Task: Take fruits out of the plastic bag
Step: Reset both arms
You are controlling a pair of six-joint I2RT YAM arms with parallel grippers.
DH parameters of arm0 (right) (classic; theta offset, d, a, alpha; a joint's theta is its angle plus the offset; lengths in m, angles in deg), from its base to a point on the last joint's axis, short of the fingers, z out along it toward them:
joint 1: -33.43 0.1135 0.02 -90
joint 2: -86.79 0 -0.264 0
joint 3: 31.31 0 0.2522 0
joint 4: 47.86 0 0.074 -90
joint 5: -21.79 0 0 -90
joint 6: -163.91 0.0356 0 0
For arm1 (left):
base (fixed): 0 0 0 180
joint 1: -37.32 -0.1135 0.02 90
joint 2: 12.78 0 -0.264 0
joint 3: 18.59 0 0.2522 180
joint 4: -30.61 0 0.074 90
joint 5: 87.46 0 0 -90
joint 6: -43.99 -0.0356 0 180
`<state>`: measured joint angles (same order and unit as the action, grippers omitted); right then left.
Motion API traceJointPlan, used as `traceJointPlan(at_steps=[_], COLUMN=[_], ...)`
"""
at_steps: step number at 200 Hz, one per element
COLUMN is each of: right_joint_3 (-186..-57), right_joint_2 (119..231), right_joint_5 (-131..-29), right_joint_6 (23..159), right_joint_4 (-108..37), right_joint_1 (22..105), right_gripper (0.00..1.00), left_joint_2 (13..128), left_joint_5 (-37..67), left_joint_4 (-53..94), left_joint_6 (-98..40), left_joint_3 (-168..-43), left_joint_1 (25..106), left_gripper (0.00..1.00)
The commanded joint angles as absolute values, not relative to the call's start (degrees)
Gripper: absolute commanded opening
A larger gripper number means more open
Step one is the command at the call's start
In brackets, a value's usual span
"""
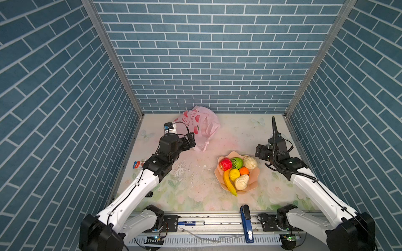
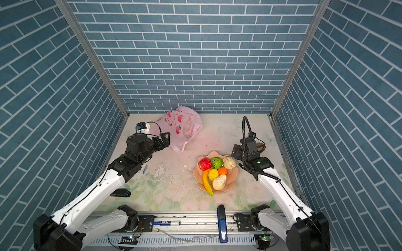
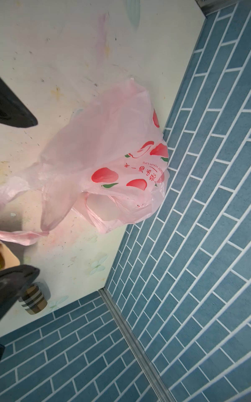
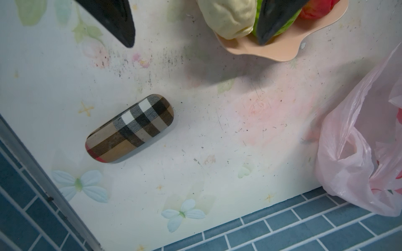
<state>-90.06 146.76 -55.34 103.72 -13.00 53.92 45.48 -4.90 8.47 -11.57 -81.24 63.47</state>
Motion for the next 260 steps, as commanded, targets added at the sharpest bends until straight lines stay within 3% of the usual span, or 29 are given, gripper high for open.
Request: traceJointPlan(at_steps=[1, 39, 44, 56, 104, 183, 260], right_joint_3=[-87.37, -82.20, -81.56, -79.92, -74.35, -65.57, -64.38], right_joint_2=[145.84, 144.49, 144.05, 143.20, 143.04, 148.03, 162.61], right_joint_5=[-56.01, -55.26, -54.60, -53.27, -46.93, -47.70, -52.89], right_joint_6=[99.74, 97.34, 96.99, 96.04, 91.31, 85.38, 82.17], right_joint_4=[-15.78, -22.79, -23.79, -26.09, -34.61, -56.01, -76.81], right_joint_1=[51.25, 45.68, 45.08, 43.74, 39.99, 33.85, 31.40], right_gripper=[0.88, 0.89, 0.95, 0.98, 0.99, 0.99, 0.99], left_joint_2=[42.06, 39.01, 38.84, 38.69, 41.10, 51.08, 64.21], left_joint_5=[-9.56, -22.01, -24.05, -29.22, -38.57, -40.28, -31.71], left_joint_4=[-1.64, -7.47, -7.50, -8.04, -1.62, 23.97, 43.01], left_joint_6=[-14.31, -17.03, -17.44, -17.62, -22.96, -35.14, -44.01], left_joint_3=[-80.38, -79.03, -78.72, -78.08, -74.19, -64.32, -61.71], left_joint_1=[63.28, 63.23, 63.16, 62.99, 59.17, 52.39, 46.85], left_gripper=[0.99, 0.99, 0.99, 0.99, 0.99, 0.99, 0.99])
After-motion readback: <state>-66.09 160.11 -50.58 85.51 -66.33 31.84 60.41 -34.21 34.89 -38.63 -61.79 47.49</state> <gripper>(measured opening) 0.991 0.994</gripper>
